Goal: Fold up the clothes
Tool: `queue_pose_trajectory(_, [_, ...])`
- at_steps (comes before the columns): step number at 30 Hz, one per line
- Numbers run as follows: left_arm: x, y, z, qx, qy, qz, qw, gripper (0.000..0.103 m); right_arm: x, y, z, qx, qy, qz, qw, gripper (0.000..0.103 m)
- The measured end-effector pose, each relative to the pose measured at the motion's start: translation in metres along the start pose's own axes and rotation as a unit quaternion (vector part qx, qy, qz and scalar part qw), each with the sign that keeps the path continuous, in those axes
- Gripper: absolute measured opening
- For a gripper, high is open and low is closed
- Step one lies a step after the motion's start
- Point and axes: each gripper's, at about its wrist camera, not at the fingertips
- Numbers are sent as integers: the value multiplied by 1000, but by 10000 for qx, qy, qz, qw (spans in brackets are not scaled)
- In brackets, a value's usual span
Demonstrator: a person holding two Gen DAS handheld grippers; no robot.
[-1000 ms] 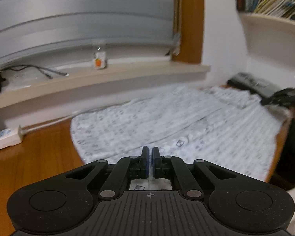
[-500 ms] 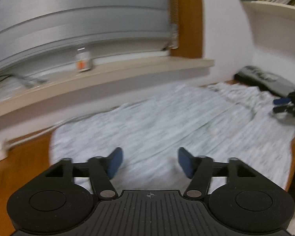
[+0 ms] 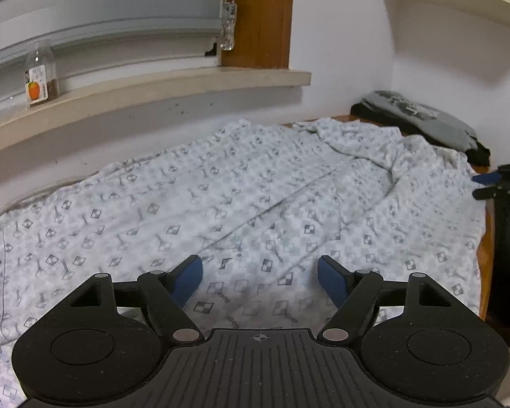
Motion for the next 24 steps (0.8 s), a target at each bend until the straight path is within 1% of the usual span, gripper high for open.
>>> queue_pose_trajectory(1, [0,-1,1,-10,-52,11,10000,77,1,1,0,24,-21,-7,10000,33])
queue_pose_trajectory(2, [-1,-3,1,-7,-82,42,10000,77,3,2,0,48,-40,-22,10000,7])
queue_pose_trajectory(3, [-2,-4,1,5,-100,88,9999,77,4,2,0,72,-59,-37,9999,4])
queue_pose_trajectory(5, [-4,-7,-2,15,-125,183,9998,77,11,1,-10,-11,69,-117,9999,3])
queue_pose_trajectory(8, [-6,-12,-5,-67,-104,103,9999,77,32,0,-48,-93,527,-212,9983,2])
queue_pose_trajectory(9, [-6,-12,-5,-84,-100,82,9999,78,37,-1,-57,-101,594,-235,9979,2])
queue_pose_trajectory(10, [-6,-13,-5,-96,-99,71,9999,78,39,-3,-57,-122,503,-324,9981,2])
queue_pose_trajectory(11, [-6,-13,-5,-109,-97,60,9999,78,37,-6,-49,-191,271,-498,9982,2])
queue_pose_trajectory(13, [-6,-12,-5,-106,-103,89,9999,78,27,-7,-23,-131,-441,-666,9967,3])
queue_pose_trajectory(14, [-6,-12,-5,-104,-103,94,9998,78,24,-4,-17,-203,-506,-637,9965,7])
queue_pose_trajectory(15, [-6,-12,-5,-101,-95,92,9999,78,22,-1,-13,-308,-503,-594,9965,10])
queue_pose_trajectory(16, [-6,-12,-6,-103,-78,78,9999,78,26,3,-14,-305,-350,-434,9980,18])
queue_pose_trajectory(17, [-6,-13,-7,-107,-57,60,9999,78,30,7,-17,-277,-164,-247,9992,29])
queue_pose_trajectory(18, [-6,-13,-7,-110,-37,41,9999,78,35,8,-18,-244,12,-144,9996,35])
queue_pose_trajectory(19, [-6,-14,-8,-113,-23,24,9999,78,41,7,-16,-200,167,-102,9996,46])
queue_pose_trajectory(20, [-6,-15,-8,-115,-12,6,9999,78,46,5,-11,-103,237,-111,9996,51])
queue_pose_trajectory(21, [-6,-15,-8,-105,-10,-4,9999,78,52,2,-2,38,256,-175,9995,52])
queue_pose_trajectory(22, [-6,-16,-8,-91,-11,-12,10000,78,58,-2,10,97,243,-245,9994,54])
queue_pose_trajectory(24, [-6,-17,-8,-89,-16,-32,10000,78,68,-8,36,164,128,-401,9990,60])
Point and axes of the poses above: each gripper's, at about its wrist camera, not at the fingertips, and z roughly the way its jaws point, y to its right, x to its top, and after that the axes turned 1 degree about x, right-handed
